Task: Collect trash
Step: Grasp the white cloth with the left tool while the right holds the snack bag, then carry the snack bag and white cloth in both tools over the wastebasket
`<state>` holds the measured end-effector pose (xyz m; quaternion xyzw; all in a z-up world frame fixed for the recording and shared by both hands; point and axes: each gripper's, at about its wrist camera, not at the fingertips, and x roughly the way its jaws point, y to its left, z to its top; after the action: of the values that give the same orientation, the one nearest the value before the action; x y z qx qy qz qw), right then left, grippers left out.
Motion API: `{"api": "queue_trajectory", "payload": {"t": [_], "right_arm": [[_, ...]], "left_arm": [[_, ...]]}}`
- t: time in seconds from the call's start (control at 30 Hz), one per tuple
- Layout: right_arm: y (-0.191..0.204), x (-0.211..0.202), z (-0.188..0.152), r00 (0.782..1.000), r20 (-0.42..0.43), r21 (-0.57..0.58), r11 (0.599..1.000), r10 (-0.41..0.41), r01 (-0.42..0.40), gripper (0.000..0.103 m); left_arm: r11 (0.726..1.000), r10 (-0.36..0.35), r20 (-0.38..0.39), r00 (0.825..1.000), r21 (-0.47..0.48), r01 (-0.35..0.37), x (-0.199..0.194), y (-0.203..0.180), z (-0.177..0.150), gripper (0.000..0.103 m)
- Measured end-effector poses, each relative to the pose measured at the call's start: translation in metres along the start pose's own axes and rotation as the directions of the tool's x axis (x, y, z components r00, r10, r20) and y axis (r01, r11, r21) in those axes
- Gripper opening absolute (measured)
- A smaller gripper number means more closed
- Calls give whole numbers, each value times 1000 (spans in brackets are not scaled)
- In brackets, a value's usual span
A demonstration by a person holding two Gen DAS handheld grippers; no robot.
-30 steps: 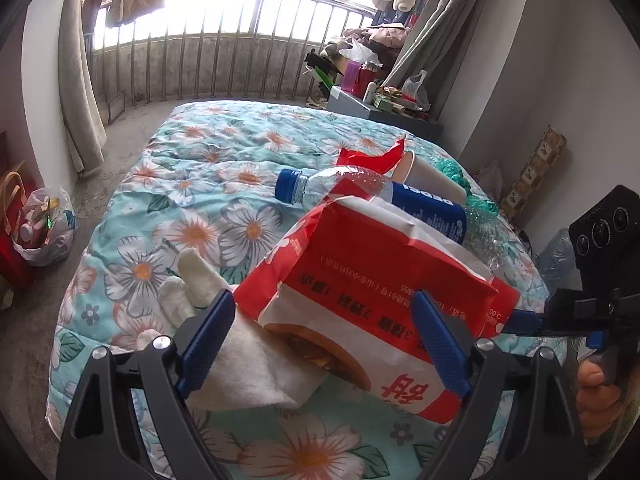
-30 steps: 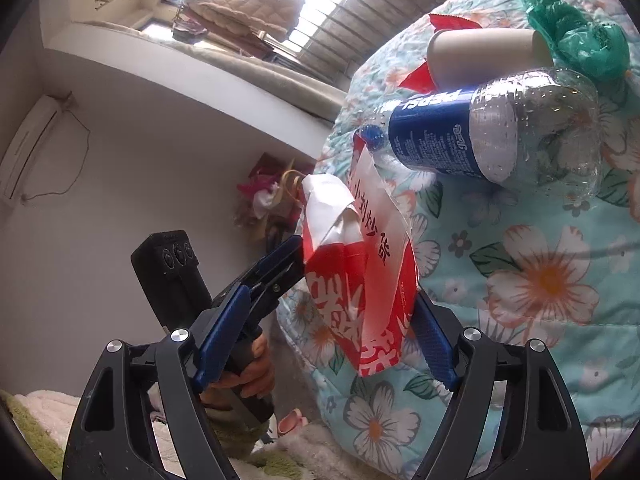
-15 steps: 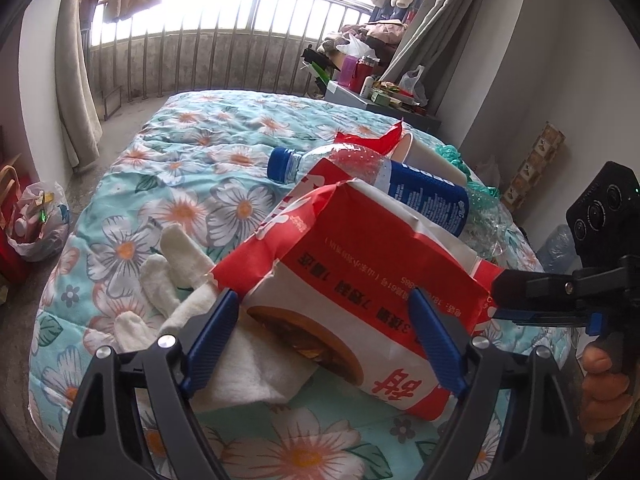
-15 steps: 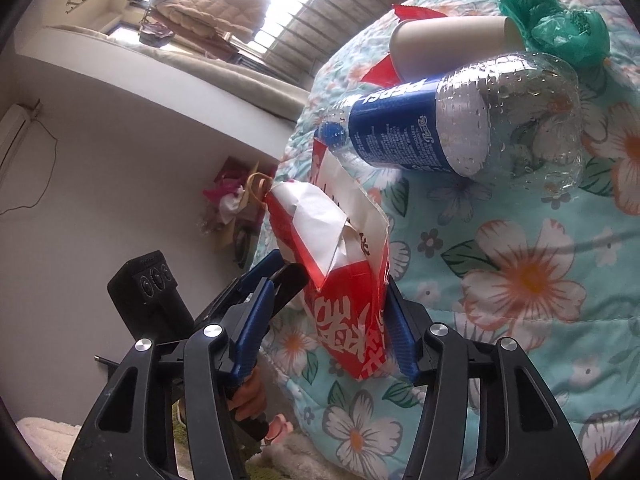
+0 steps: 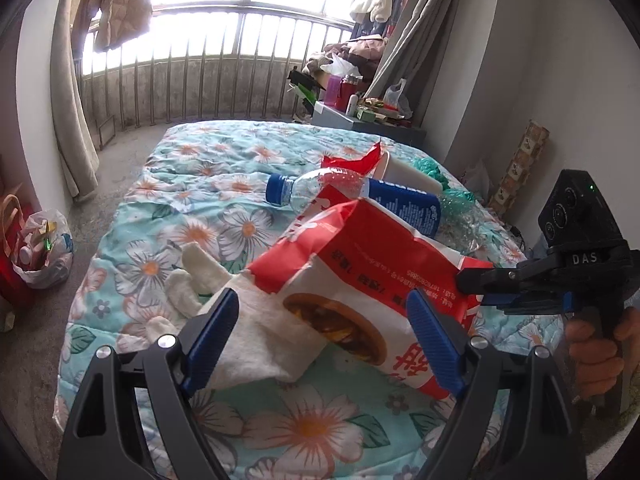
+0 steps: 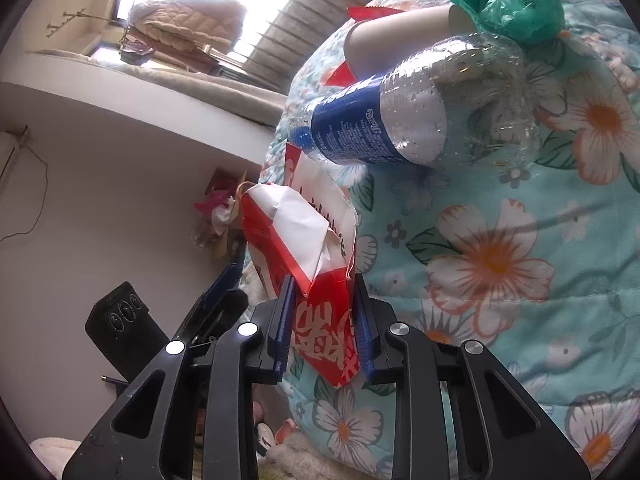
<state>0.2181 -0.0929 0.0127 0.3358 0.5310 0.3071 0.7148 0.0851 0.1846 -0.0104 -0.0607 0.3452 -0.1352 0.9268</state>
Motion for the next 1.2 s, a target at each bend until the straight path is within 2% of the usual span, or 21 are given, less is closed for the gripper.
{"api": "queue_trajectory", "payload": {"t": [0.17,0.37,0.5,0.6,0.7,0.77,1.0,1.2], "right_arm": [[-17,-31,-11,999,35,46,999,9,-11,25],[-35,-53,-24,996,84,113,994,-23,14,25],[-42,-62,-30,993,116,145,989,-29,12,25],[-42,-62,-31,991,127,153,988,-30,10,25],[-38,-57,-30,991,129,152,988,-29,9,25],[-39,-58,-31,991,128,152,988,-28,8,25],[-47,-69,-37,992,124,148,989,-17,-2,25],[-47,-74,-42,990,138,142,990,-16,-3,25]], "left_arm": [[999,26,3,1000,-39,-26,-18,19,0,83],[990,62,-68,996,-122,-70,7,40,0,80],[985,107,-129,986,-118,-122,31,44,-2,70],[979,152,-185,971,-105,-173,45,45,-6,61],[974,167,-208,964,-114,-194,50,49,-11,55],[974,174,-205,963,-110,-199,49,49,-11,49],[972,172,-201,964,-122,-199,39,46,-11,17],[975,156,-169,973,-129,-178,23,42,-5,12]]}}
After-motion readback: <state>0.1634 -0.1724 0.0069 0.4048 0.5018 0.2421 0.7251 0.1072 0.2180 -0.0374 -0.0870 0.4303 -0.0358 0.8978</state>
